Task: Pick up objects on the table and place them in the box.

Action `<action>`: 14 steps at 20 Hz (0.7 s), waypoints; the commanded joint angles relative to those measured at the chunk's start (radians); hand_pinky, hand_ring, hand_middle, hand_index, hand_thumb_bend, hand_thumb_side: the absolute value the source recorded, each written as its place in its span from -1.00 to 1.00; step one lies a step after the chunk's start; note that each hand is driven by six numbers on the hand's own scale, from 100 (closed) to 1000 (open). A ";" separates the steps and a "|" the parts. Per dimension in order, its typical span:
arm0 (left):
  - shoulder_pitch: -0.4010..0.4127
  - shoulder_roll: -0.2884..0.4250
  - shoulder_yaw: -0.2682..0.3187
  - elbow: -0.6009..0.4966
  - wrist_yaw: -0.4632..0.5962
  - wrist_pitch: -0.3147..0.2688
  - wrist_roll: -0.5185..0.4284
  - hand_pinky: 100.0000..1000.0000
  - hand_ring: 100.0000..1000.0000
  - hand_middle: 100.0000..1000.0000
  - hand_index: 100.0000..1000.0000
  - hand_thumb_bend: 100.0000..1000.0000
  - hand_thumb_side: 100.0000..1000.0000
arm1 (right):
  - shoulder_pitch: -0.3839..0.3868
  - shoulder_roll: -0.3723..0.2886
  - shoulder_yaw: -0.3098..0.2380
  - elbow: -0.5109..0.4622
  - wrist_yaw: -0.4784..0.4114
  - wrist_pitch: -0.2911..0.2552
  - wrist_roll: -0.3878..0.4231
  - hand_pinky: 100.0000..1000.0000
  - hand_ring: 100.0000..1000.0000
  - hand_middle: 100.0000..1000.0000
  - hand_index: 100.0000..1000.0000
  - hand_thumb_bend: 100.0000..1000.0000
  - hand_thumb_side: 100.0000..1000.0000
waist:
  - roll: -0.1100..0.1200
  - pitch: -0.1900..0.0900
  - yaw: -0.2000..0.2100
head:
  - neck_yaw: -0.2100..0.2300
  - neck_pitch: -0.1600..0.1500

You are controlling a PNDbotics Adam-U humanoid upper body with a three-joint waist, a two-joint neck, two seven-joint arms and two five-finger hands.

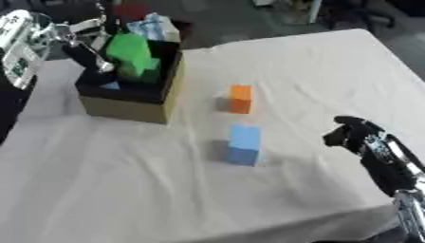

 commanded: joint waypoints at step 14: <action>0.007 -0.003 0.164 0.092 -0.072 0.218 0.282 0.68 0.42 0.53 0.84 -0.39 0.23 | -0.021 -0.018 -0.008 -0.007 0.004 -0.012 -0.002 0.40 0.34 0.07 0.59 -1.00 0.36 | -0.012 -0.010 0.005 | -0.001 0.005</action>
